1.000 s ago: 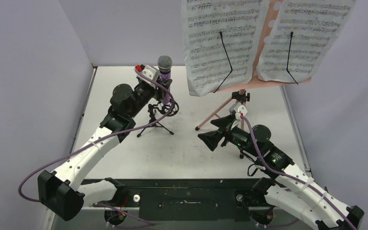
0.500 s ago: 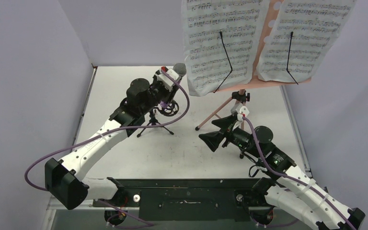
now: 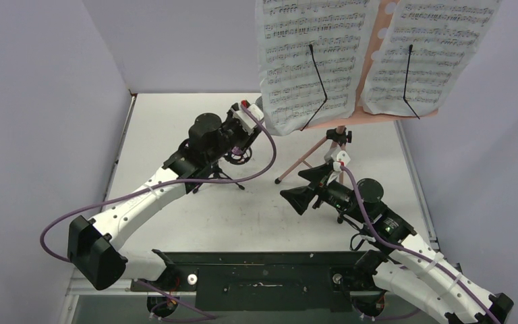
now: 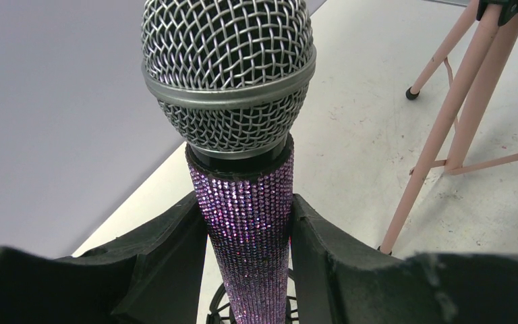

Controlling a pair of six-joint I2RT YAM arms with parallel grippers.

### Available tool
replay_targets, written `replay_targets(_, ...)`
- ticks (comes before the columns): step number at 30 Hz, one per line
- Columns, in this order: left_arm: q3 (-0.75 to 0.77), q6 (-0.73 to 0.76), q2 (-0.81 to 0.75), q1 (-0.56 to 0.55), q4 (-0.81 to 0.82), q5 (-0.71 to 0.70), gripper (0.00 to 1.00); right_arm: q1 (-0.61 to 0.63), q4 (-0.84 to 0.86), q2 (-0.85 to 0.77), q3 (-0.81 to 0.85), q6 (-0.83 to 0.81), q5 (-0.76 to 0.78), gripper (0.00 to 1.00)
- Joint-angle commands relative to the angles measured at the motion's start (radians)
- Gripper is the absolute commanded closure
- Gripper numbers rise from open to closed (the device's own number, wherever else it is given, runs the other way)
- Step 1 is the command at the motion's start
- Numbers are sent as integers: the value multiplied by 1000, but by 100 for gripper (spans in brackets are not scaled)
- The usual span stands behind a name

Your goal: Set up the instrument practice props

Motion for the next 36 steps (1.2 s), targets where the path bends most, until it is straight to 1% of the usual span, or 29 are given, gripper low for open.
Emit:
replay_targets(1,57,26,-1,-11,120,-6,100,-1,31,-11,-6,-11,14,10)
replay_targets(7,38,26,9,-12,182,-11,100,0,31,-6,-9,-12,17,10)
replay_targets(10,38,32,20,-12,199,-39,100,0,31,-4,-9,-15,18,10)
replay_targets(14,30,27,22,-15,200,-56,100,-1,-1,-4,-4,-19,25,10)
replay_targets(27,-53,3,-9,-23,243,-50,100,0,-1,10,-11,-23,37,10)
replay_targets(36,-71,3,-19,-23,251,-72,100,-1,12,22,-13,-10,26,10)
